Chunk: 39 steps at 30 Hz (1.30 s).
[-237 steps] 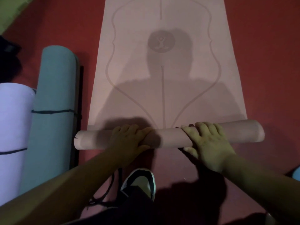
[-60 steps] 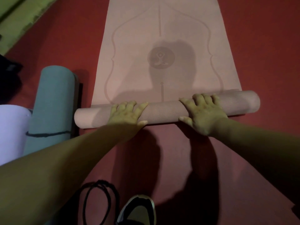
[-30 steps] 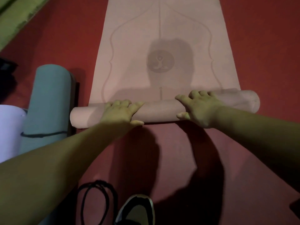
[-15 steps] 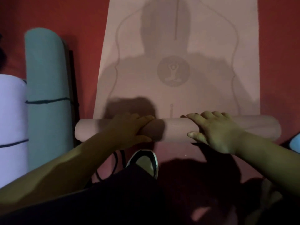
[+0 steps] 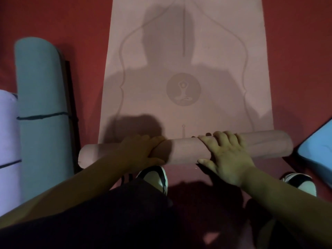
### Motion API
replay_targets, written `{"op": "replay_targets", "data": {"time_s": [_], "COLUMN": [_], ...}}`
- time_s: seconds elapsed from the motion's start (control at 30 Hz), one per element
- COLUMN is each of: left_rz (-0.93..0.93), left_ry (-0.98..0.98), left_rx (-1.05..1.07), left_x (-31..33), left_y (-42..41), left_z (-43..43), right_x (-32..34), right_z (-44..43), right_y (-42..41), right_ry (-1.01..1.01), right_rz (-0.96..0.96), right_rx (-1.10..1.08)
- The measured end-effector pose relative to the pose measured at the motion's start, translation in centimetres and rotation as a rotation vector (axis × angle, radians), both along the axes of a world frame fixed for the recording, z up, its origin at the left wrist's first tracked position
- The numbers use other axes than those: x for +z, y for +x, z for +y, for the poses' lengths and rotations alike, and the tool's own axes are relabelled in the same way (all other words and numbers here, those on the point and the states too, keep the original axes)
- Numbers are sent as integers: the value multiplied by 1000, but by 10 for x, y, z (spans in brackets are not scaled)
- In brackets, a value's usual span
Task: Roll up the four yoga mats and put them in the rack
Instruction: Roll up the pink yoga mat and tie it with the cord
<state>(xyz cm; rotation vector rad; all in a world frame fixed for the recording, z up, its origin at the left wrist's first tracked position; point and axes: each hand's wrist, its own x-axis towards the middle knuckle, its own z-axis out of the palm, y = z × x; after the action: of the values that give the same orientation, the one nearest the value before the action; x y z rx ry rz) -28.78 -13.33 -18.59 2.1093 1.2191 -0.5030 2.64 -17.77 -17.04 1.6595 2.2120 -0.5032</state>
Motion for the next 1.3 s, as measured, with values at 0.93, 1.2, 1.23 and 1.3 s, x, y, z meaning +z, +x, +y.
{"op": "replay_targets", "data": {"time_s": [0.93,1.2,1.23,1.3], "left_rz": [-11,23,30,44], "left_ry": [485,452,436,403], "left_rx": [56,48,41,41], "left_x": [-12,-10,-11,-11], "left_y": [15,14,13,12], "left_z": [-19,-5,-4,0], "right_x": [-5,2,0,-5], "right_z": [42,28,25,25], "right_y": [5,-1,-3,-6], "right_ry": [-107,-88,-72,-34], "right_rz": [-29,-64,-71,-81], "right_rx": [24,-34,-41,-41]}}
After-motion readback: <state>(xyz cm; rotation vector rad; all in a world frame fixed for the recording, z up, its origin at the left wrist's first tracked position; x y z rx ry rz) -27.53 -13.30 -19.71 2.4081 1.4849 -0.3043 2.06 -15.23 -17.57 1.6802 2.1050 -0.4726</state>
